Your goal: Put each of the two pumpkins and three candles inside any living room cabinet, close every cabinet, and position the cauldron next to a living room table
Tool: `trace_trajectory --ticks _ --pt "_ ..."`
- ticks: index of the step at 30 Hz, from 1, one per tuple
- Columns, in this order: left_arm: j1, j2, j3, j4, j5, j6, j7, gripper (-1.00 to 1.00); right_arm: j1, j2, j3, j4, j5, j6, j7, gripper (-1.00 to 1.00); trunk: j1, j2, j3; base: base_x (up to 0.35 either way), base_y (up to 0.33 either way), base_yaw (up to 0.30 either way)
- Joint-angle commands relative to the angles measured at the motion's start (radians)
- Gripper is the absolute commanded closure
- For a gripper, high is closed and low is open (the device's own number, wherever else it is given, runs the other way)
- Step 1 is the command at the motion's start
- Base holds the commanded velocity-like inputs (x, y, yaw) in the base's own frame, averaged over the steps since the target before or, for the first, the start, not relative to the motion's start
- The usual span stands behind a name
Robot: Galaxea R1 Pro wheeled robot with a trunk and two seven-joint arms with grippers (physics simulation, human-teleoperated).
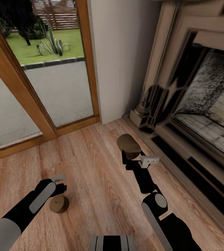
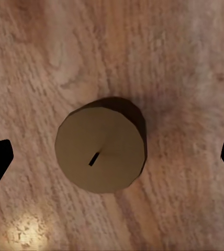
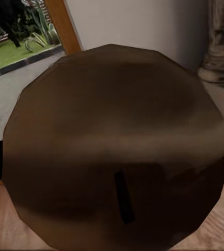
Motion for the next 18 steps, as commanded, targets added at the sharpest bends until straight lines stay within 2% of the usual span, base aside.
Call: trace_trajectory --ticks 1,8,12,13,15,16,17,18 --pt "-0.001 0.001 -0.004 -0.002 0.01 -0.001 0.01 -1.0 -0.001 -0.001 0.003 -0.001 -0.008 -0.004 -0.006 1.0 0.0 -0.001 -0.005 0.0 0.0 0.0" --pt "-0.001 0.001 -0.003 -0.003 0.01 -0.001 0.01 -1.0 -0.001 -0.001 0.002 -0.001 -0.008 -0.004 -0.007 1.0 0.003 -0.002 -0.032 0.0 0.0 0.0" --pt "-0.001 0.001 -0.002 -0.003 0.01 -0.001 0.01 -1.0 -0.001 0.002 -0.005 -0.001 -0.009 0.005 -0.008 1.0 0.003 -0.002 -0.032 0.0 0.0 0.0" --pt "-0.001 0.001 -0.002 -0.003 0.01 -0.001 0.009 -1.0 -0.003 0.013 -0.014 -0.001 -0.015 0.03 -0.009 1.0 0.003 -0.002 -0.032 0.0 0.0 0.0" --pt "-0.001 0.002 0.001 -0.003 0.01 -0.001 0.009 -1.0 -0.018 0.058 -0.032 -0.001 -0.031 0.128 -0.013 1.0 0.003 -0.002 -0.032 0.0 0.0 0.0" --pt "-0.001 0.002 0.003 -0.003 0.01 -0.001 0.009 -1.0 -0.04 0.082 -0.056 -0.001 -0.038 0.188 -0.013 1.0 0.003 -0.002 -0.032 0.0 0.0 0.0" --pt "-0.001 0.002 0.005 -0.003 0.01 -0.001 0.008 -1.0 -0.072 0.105 -0.086 -0.002 -0.043 0.245 -0.013 1.0 0.003 -0.002 -0.032 0.0 0.0 0.0" --pt "-0.001 0.003 0.006 -0.003 0.01 -0.001 0.008 -1.0 -0.135 0.137 -0.122 -0.001 -0.055 0.325 -0.012 1.0 0.003 -0.002 -0.032 0.0 0.0 0.0"
